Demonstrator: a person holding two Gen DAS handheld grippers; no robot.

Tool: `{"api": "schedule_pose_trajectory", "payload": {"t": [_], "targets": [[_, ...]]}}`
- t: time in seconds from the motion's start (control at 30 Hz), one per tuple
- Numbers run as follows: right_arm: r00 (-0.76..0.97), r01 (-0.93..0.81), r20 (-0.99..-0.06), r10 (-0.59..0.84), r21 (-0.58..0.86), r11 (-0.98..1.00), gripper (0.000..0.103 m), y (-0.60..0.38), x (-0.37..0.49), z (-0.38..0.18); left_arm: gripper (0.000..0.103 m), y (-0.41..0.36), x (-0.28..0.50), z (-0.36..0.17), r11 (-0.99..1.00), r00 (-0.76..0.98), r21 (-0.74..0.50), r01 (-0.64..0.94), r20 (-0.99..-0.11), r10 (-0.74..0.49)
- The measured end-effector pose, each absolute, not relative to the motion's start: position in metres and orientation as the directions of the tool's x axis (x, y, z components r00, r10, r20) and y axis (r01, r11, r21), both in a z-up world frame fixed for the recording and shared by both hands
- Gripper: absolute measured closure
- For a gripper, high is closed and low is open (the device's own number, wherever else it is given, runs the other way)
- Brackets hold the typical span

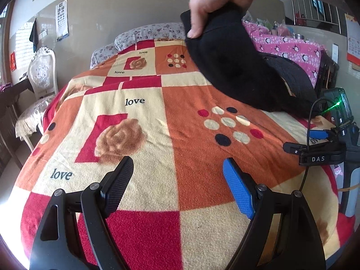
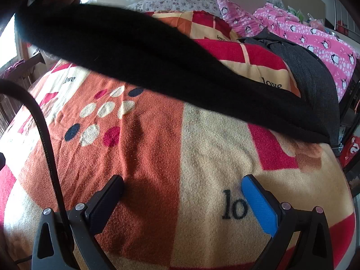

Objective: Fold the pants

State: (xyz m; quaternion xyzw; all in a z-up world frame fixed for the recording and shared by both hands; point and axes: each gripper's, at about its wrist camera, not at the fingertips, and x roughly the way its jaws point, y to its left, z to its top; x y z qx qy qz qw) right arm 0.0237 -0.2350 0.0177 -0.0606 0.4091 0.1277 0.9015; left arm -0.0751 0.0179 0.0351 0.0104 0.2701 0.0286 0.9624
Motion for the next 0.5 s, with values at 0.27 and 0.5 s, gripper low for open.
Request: {"api": "schedule_pose_trajectory", "payload": {"t": [0.27, 0.5], "targets": [[0.634, -0.280, -0.752, 0.181, -0.005, 0.960, 0.000, -0.2352, 0.0236, 0.0177, 0.021, 0.0289, -0.0758, 0.0362, 0.998, 0.858, -0.047, -0.039, -0.514, 0.009], [0.634, -0.280, -0.752, 0.181, -0.005, 0.960, 0.000, -0.2350, 0.0234, 0.0177, 0.021, 0.0300, -0.0744, 0.0359, 0.997, 0.854, -0.056, -0.046, -0.520, 0.010]]}}
